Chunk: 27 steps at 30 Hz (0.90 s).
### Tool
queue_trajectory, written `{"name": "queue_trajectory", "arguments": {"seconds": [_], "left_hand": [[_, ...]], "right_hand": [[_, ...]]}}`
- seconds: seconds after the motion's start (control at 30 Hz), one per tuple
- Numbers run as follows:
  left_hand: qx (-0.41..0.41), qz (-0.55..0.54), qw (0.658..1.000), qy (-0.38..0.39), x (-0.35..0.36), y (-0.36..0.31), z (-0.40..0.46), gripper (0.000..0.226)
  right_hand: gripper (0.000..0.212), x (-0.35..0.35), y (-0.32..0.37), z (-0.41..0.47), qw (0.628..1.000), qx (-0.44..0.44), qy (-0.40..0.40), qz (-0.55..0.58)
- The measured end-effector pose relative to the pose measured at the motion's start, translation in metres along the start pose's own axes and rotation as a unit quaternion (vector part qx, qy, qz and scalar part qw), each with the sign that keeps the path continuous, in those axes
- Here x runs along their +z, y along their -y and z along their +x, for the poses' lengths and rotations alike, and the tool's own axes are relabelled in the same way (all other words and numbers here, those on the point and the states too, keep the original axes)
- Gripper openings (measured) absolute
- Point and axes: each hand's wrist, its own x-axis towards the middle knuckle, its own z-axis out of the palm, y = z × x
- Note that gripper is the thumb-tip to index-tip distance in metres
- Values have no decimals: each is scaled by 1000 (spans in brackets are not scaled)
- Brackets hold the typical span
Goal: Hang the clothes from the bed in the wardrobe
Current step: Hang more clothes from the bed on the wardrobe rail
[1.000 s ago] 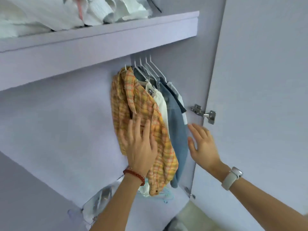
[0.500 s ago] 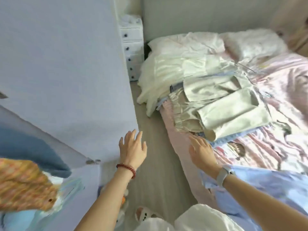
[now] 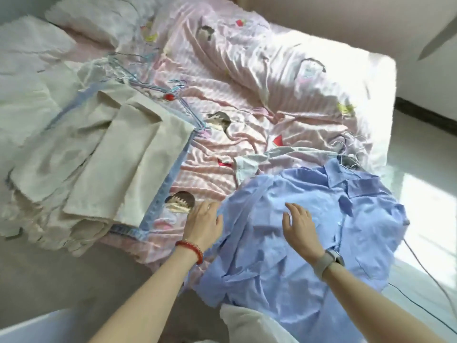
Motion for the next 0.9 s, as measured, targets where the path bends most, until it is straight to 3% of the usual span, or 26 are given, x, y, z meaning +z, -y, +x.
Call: {"name": "queue_trajectory", "arguments": {"seconds": [0.1,0.23,0.37,0.5,0.63,0.73,0.9], "left_hand": [[39,-4,997,70,41,-56,58,41],[95,23,989,108,89,-113,122,41],[130,79,983,105,123,-151,173,44],[152,153,974,71,146,-185,221,51],[183,193,959,95,168,-208,254,50],[152,184,963,122,179,-217,260,47],[154,68,978,120,172,-218,247,28]], "right_hand": [[34,-20,-67,40,997,74,-27,25],[37,-49,-147,98,988,132,-74,10],[46,-73,-220,144,978,181,-89,-58],[42,-83,-277,171,970,220,-77,-76],[32,-75,-297,184,969,222,-32,-102],[24,-65,-299,182,972,208,-54,-96],[16,-66,-291,174,981,162,-99,-33]]}}
